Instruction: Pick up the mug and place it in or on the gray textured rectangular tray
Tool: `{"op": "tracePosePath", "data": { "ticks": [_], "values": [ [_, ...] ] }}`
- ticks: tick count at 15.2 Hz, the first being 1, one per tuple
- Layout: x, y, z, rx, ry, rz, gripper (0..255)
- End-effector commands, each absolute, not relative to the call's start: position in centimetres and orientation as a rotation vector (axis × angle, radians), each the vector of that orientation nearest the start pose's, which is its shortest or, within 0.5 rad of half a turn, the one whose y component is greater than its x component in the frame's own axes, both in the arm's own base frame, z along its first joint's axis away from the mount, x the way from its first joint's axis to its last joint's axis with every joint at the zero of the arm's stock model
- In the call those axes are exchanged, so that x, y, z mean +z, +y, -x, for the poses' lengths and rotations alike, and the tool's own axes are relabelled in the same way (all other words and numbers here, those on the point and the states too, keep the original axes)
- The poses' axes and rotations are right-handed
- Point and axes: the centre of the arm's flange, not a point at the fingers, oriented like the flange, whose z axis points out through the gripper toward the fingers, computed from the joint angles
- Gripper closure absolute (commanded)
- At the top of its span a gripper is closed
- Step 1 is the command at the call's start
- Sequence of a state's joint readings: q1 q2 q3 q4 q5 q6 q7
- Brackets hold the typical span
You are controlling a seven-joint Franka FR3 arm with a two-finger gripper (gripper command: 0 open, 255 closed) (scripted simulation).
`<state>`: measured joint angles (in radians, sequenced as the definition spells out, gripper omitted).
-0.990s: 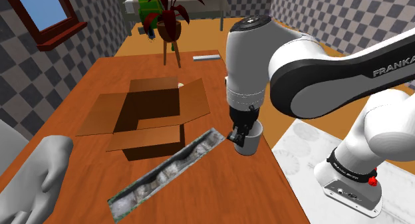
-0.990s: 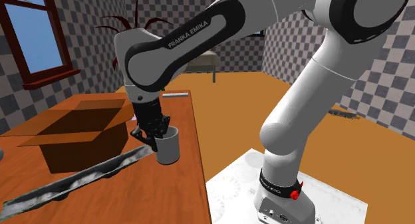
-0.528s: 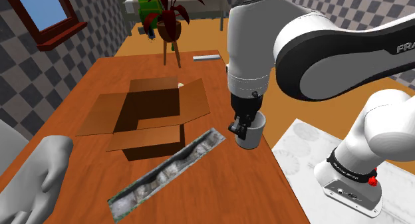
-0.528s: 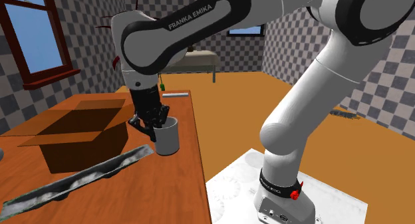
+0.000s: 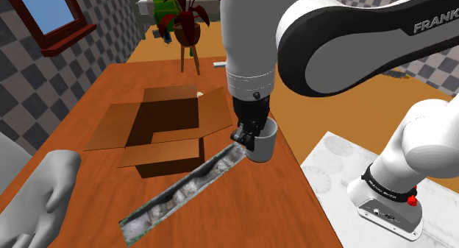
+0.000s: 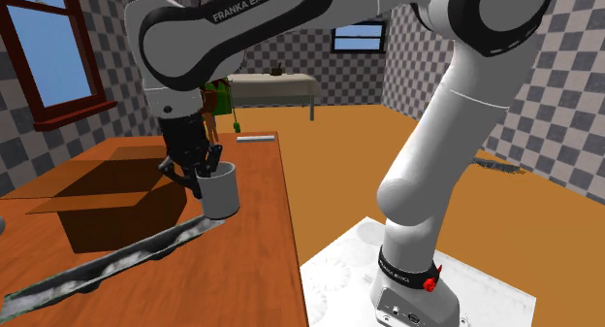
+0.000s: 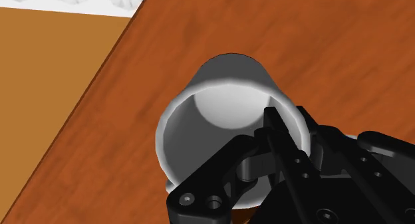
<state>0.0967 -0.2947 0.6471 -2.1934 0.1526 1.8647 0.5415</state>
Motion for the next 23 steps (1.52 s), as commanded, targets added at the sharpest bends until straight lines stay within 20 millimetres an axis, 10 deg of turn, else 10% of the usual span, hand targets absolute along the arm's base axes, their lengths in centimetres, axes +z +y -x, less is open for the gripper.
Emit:
{"op": "tracePosePath", "data": {
  "ticks": [1, 14, 23],
  "values": [
    [47.8, 36.3, -34.4, 0.081, -0.195, 3.209, 255],
    [49.5, 49.9, -44.0, 0.081, -0.195, 3.209, 255],
    [44.7, 49.9, -44.0, 0.081, -0.195, 3.209, 255]
  ]
}}
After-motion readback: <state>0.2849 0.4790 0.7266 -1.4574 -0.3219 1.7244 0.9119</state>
